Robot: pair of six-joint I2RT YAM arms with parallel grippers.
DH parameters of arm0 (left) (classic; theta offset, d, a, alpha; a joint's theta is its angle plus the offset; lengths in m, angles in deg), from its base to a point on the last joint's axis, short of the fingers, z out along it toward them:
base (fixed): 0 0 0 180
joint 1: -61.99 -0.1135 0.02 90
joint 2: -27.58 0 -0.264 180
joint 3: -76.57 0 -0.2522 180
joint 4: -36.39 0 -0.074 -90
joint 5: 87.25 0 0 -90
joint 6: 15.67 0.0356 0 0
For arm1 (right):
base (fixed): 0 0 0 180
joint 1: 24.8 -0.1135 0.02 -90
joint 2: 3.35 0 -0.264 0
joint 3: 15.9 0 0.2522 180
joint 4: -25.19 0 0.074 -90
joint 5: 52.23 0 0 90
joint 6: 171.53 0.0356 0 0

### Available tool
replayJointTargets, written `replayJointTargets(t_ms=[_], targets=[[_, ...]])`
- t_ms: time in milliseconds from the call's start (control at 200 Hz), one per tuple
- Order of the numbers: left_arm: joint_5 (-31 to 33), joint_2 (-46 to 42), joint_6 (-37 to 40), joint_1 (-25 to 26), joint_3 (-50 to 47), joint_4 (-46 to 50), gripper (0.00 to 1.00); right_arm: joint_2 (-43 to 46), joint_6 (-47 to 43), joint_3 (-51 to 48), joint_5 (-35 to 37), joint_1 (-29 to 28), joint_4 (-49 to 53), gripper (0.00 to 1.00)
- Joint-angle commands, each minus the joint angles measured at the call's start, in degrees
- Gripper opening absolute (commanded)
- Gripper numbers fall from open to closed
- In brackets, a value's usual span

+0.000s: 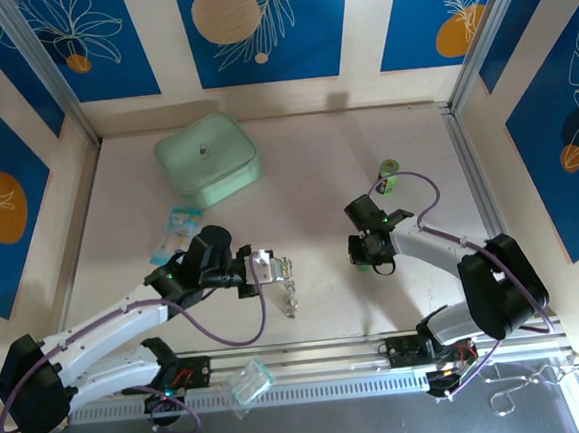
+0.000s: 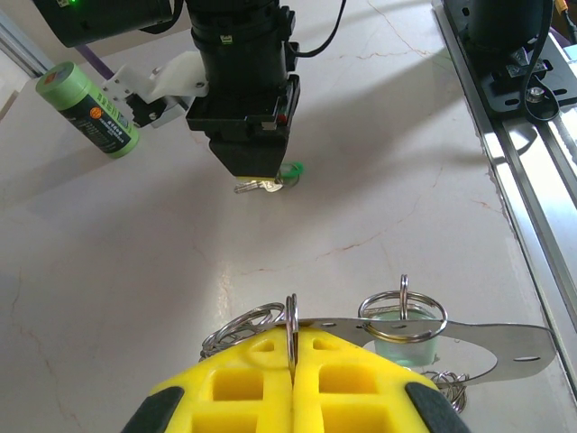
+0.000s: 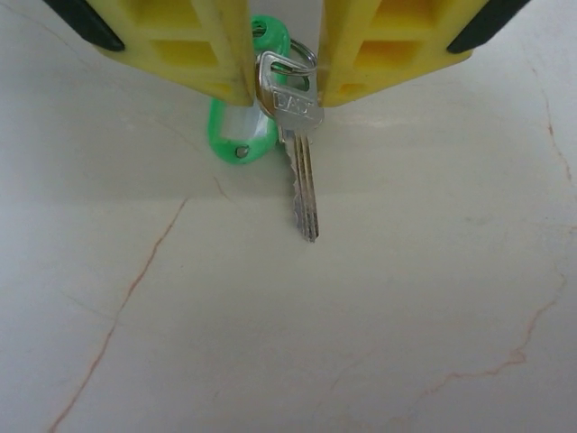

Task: Put the keys on the keyring

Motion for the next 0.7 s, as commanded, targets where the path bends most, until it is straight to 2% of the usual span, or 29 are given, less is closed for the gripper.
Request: replayJointTargets(t_ms=[0,185,325,385,445,480,600,695], targets=[[-1.0,-0.2,1.4,0.4,-0.4,-1.7,0.0,-0.5,-0.6,1.7,-1.5,-0.8,-0.1,0.2],[-1.1,-0.2,1.4,0.3,-0.4,-1.8,0.0,0.5,-0.9,2.0,-3.1,-0.9,-0.9,0.07],[-1.2,-0.2,1.4,0.3,-0.5,-1.9,0.0,2.8,-1.6,1.7,-5.4,-0.9,-2.5,0.06],[-1.2,-0.2,1.4,0.3,-0.5,-1.9,0.0,3.1,-1.3,1.9,-3.5,-0.7,-1.1,0.1],[-1.3,-0.1,1.4,0.3,-0.5,-2.0,0.0,2.7,-1.0,2.0,-1.2,-0.2,0.7,0.3],[-1.3,-0.1,1.4,0.4,-0.6,-2.0,0.0,2.3,-0.8,1.8,-0.6,0.2,1.5,0.37],[-1.3,0.1,1.4,0.4,-0.6,-2.0,0.0,1.3,-0.5,1.0,-1.6,0.3,1.4,0.38],[-1.2,0.1,1.4,0.3,-0.6,-2.0,0.0,0.0,-0.7,1.3,-3.4,-0.3,0.6,0.35]])
